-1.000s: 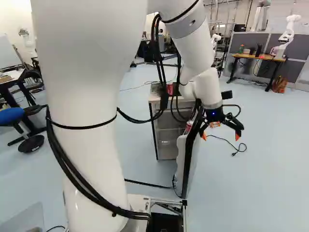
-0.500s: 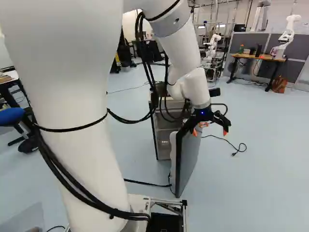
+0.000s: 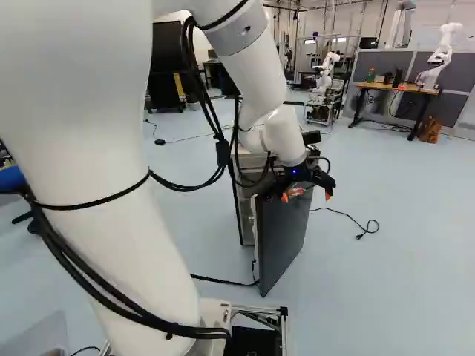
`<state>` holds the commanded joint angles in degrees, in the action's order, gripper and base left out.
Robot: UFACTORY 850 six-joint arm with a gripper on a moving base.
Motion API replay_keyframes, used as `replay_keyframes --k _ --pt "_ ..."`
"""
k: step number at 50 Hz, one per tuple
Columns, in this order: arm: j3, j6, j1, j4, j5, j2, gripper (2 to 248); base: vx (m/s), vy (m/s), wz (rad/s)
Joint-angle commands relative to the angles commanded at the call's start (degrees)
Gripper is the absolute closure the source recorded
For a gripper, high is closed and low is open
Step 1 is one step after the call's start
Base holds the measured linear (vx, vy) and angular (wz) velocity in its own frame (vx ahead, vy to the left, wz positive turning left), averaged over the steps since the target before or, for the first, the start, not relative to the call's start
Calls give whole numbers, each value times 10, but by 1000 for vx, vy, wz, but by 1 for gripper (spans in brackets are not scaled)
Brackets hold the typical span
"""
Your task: Grab a drink from the fridge
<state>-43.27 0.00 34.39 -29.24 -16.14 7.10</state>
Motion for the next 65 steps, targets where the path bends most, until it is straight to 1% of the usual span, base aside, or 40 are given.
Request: replay_keyframes --k 14,36,50,65 --pt "24 0 -28 12 26 -21 3 0 0 0" --pt "41 0 -81 25 45 -37 3 0 0 0" --pt "44 0 -116 30 50 -40 3 0 0 0" --pt "34 0 -154 30 50 -30 3 0 0 0"
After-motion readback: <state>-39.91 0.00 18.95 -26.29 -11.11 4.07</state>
